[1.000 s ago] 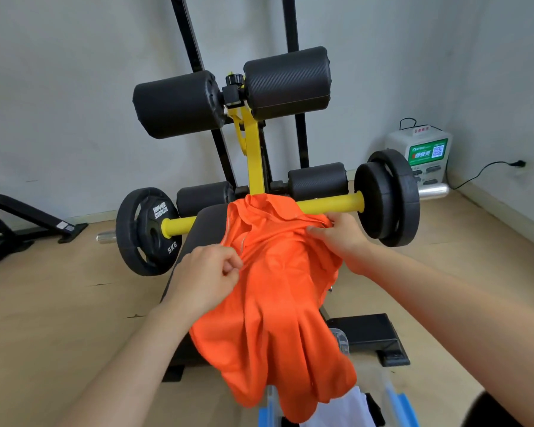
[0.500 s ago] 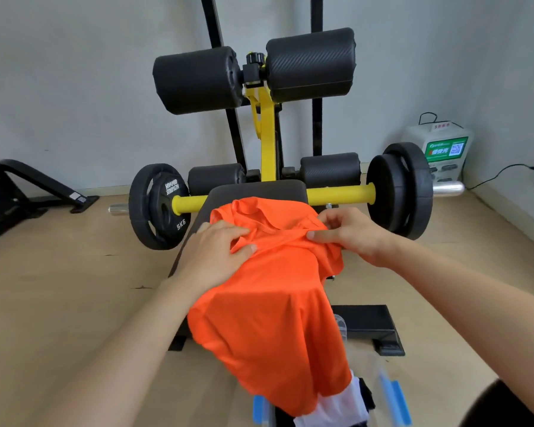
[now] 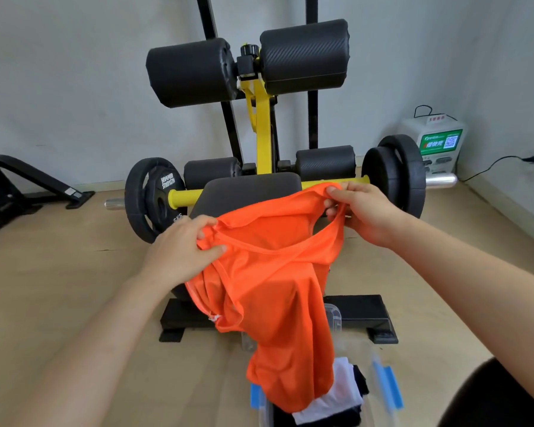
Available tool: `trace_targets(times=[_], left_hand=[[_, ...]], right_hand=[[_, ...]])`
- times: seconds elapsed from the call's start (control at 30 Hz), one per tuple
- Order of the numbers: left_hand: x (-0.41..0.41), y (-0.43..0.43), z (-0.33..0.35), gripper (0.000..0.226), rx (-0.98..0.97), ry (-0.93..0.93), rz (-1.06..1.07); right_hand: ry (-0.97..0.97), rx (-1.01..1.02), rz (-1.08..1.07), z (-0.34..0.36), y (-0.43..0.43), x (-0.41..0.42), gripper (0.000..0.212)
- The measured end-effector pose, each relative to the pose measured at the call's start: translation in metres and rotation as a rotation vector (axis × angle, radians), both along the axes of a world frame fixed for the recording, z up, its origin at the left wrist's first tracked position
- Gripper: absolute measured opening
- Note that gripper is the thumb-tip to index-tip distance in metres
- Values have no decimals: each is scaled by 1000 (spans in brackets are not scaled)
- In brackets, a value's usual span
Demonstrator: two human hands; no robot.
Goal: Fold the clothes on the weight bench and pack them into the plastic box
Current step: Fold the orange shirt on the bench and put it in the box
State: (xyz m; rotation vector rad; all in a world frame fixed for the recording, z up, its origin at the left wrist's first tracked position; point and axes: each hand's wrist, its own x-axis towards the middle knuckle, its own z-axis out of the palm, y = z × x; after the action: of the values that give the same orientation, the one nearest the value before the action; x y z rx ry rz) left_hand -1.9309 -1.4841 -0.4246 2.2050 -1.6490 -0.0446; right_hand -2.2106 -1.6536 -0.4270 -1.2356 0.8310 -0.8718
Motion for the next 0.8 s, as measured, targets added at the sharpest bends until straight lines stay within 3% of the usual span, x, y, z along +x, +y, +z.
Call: trace_targets(times=[0.23,0.53,0.8], left_hand=[[3,1,1,8,-112,54,28],[2,-2,8,6,-446,570,156],[13,7,24,21,-550,1105,160]], right_hand=[[-244,64,81,13,-1,0,13],[-206,138,-184,6,-10,-7,8],[-334,155,-56,20,-10,-12,14]])
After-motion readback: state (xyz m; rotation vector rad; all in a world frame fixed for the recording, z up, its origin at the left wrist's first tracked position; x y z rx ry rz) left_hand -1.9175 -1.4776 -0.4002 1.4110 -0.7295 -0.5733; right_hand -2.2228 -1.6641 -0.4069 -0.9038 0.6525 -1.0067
